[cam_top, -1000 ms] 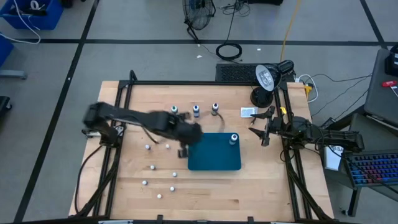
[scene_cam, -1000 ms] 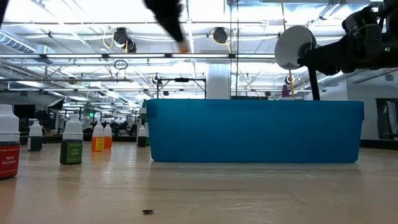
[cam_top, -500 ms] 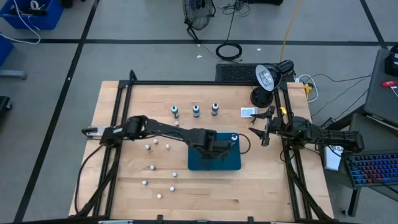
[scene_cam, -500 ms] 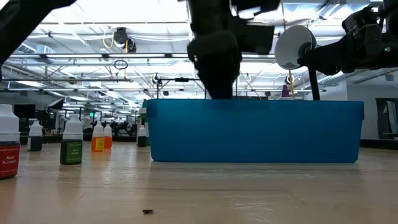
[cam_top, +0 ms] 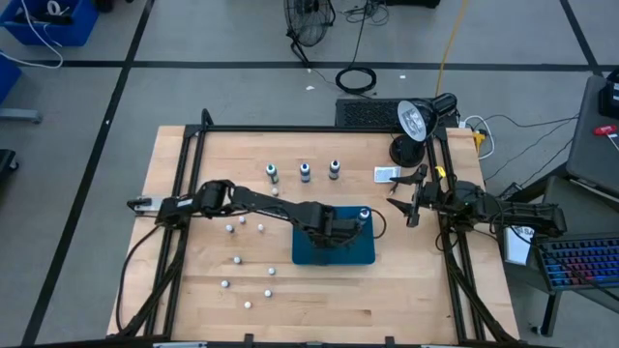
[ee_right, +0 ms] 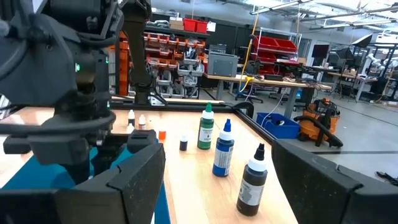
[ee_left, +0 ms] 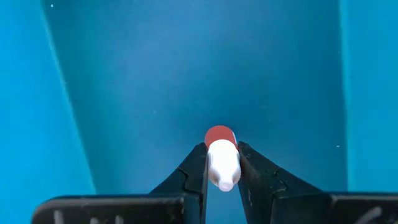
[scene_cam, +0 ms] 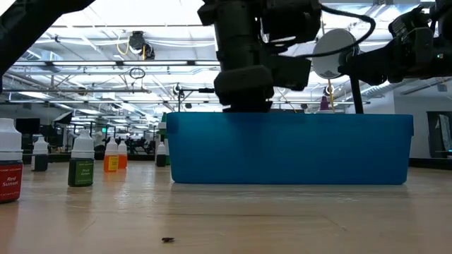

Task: Pick & Place food coloring
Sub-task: Put the small orange food coloring bottle into the blue bin, then put the top small purple food coloring bottle into the blue bin

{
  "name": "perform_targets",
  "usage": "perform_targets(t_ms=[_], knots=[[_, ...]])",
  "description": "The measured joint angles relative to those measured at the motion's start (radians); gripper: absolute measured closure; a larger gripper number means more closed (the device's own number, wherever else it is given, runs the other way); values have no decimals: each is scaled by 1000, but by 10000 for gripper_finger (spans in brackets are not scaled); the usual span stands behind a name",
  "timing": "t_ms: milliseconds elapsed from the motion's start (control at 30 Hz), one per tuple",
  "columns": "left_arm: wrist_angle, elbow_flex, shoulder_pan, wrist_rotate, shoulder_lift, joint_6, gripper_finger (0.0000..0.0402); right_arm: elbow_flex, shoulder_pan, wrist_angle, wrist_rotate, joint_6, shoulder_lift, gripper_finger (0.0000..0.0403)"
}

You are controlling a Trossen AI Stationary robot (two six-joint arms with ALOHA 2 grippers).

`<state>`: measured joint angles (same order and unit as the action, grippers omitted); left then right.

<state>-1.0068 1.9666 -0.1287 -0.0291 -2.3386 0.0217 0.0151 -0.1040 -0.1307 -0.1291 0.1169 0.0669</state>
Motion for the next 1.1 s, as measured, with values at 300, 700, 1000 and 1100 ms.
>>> perform_targets(t_ms=[300,700,1000,1100], knots=[[11,-1,-1,14,14,-30,266,0,0,0,0,0,0,121],[-130,77,-1,7,17,-33,154,0,0,0,0,0,0,122],[-422,205,-10,-191,36,-58,149,0,0,0,0,0,0,122],[-421,114,-5,-199,97,-61,149,0,0,0,0,0,0,120]])
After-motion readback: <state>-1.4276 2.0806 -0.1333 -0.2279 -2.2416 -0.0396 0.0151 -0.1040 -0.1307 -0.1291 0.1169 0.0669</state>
